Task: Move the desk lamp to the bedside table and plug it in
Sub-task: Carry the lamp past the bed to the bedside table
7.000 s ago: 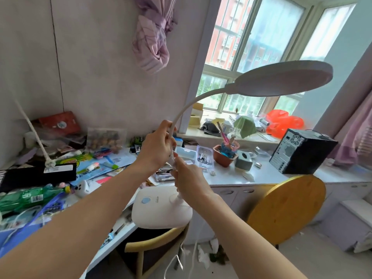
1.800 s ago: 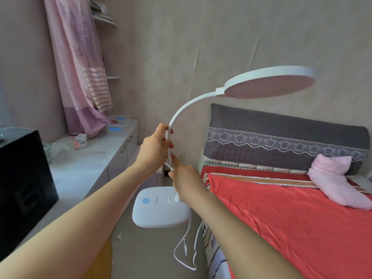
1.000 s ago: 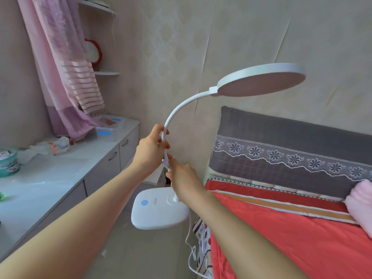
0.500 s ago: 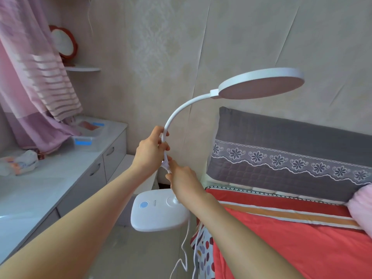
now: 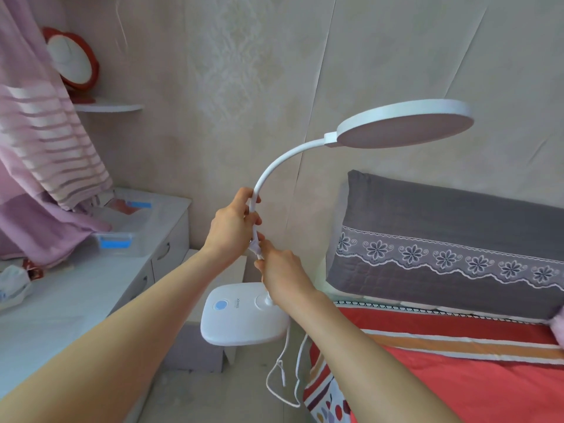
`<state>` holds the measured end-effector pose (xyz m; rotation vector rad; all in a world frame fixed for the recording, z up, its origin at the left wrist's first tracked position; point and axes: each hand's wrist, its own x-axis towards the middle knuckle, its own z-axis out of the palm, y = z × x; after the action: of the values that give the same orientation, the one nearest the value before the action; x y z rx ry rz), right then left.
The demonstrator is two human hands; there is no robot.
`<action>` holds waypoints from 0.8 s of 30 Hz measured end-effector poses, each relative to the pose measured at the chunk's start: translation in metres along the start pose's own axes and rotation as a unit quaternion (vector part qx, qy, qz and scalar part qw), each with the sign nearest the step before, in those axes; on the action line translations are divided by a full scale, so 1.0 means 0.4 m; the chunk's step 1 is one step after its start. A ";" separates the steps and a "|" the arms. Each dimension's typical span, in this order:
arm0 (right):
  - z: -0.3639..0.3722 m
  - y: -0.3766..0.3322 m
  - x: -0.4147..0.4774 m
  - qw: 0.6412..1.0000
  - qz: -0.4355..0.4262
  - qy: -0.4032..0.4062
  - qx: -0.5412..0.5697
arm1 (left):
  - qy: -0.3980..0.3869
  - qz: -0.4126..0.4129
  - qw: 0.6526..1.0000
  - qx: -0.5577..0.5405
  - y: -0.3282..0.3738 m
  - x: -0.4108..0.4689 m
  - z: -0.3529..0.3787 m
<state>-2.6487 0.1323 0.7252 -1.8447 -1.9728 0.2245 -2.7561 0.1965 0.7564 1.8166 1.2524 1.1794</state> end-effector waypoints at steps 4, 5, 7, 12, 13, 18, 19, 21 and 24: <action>0.020 0.018 0.067 1.000 0.001 -0.005 0.001 | -0.001 0.001 1.000 0.007 -0.035 0.065 0.012; 0.022 0.023 0.083 1.000 0.002 -0.008 0.003 | -0.003 -0.001 1.000 0.008 -0.043 0.081 0.016; 0.032 0.044 0.129 1.000 0.003 -0.015 0.006 | -0.002 -0.006 1.000 0.008 -0.061 0.126 0.033; 0.033 0.101 0.236 1.000 -0.011 -0.029 0.002 | 0.010 -0.018 1.000 0.009 -0.098 0.233 0.076; 0.032 0.116 0.264 0.999 -0.013 -0.034 0.003 | 0.017 -0.021 1.000 0.010 -0.105 0.259 0.088; 0.030 0.164 0.366 0.998 -0.030 -0.052 0.008 | 0.039 -0.033 0.999 0.015 -0.130 0.354 0.123; 0.030 0.177 0.390 0.998 -0.035 -0.057 0.006 | 0.045 -0.037 0.998 0.012 -0.135 0.374 0.130; 0.032 0.196 0.428 0.997 -0.046 -0.061 0.001 | 0.055 -0.041 0.998 0.005 -0.147 0.404 0.143; 0.047 0.218 0.476 0.996 -0.060 -0.066 -0.006 | 0.062 -0.050 0.997 0.007 -0.172 0.443 0.160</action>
<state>-2.5815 0.3311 0.7110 -1.7517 -2.1691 0.3058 -2.6972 0.3860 0.7278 1.6921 1.4082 1.2458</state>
